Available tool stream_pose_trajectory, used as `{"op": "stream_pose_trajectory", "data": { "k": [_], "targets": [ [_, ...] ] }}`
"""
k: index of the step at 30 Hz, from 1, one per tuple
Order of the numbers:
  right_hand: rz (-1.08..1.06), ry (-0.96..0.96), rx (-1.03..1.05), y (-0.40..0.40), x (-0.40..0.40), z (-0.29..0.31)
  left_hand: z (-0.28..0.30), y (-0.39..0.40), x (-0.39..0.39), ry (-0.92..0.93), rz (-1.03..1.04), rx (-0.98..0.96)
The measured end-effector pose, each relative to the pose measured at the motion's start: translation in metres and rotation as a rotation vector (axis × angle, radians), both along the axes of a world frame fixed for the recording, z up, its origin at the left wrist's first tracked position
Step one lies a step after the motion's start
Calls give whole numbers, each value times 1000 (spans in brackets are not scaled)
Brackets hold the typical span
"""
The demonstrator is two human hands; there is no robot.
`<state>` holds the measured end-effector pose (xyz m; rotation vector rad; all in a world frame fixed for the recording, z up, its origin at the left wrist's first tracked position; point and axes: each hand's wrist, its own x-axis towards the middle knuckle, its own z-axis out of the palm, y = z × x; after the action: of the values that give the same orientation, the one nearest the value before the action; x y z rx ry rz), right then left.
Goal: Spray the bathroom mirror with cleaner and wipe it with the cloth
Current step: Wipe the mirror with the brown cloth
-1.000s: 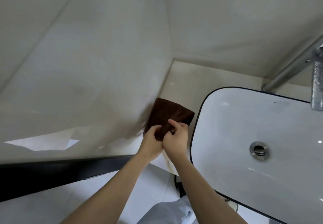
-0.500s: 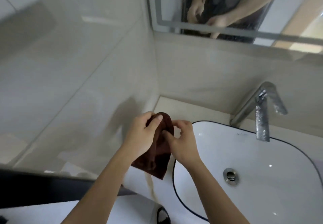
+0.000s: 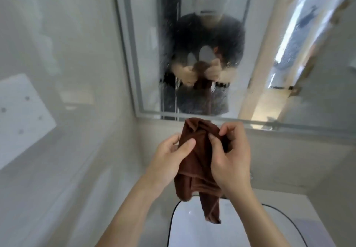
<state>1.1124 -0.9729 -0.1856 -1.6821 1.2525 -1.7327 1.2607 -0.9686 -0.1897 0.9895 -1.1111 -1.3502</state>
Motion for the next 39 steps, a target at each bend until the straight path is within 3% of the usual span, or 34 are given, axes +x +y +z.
{"op": "stream_pose_trajectory", "data": {
  "k": [4, 7, 11, 14, 17, 21, 27, 29, 31, 33, 39],
  "targets": [
    [-86, 147, -218, -8, -27, 19, 59, -45, -39, 26, -9, -84],
    [-12, 260, -259, -18, -41, 34, 95, -70, -70, 103, 15, -57],
    [118, 280, -171, -38, -60, 60, 135, -85, -91, 144, 61, -61],
    [169, 261, -249, -62, -55, 82, 168, -91, -95, 186, 49, -121],
    [69, 198, -412, -98, -42, 119, 203, -95, -92, 134, 46, -279],
    [-43, 210, -545, -137, -28, 192, 255, -100, -72, -65, 97, -560],
    [-315, 534, -683, -175, -11, 306, 326, -115, -37, -317, 381, -860],
    [-416, 630, -761, -182, -6, 351, 337, -129, -15, -590, 593, -921],
    [-489, 717, -850, -191, 1, 394, 341, -144, 10, -945, 746, -904],
    [-539, 781, -860, -201, 8, 433, 343, -160, 33, -1155, 782, -810],
    [-656, 876, -787, -224, 47, 475, 337, -189, 65, -1342, 733, -644]
  ]
}}
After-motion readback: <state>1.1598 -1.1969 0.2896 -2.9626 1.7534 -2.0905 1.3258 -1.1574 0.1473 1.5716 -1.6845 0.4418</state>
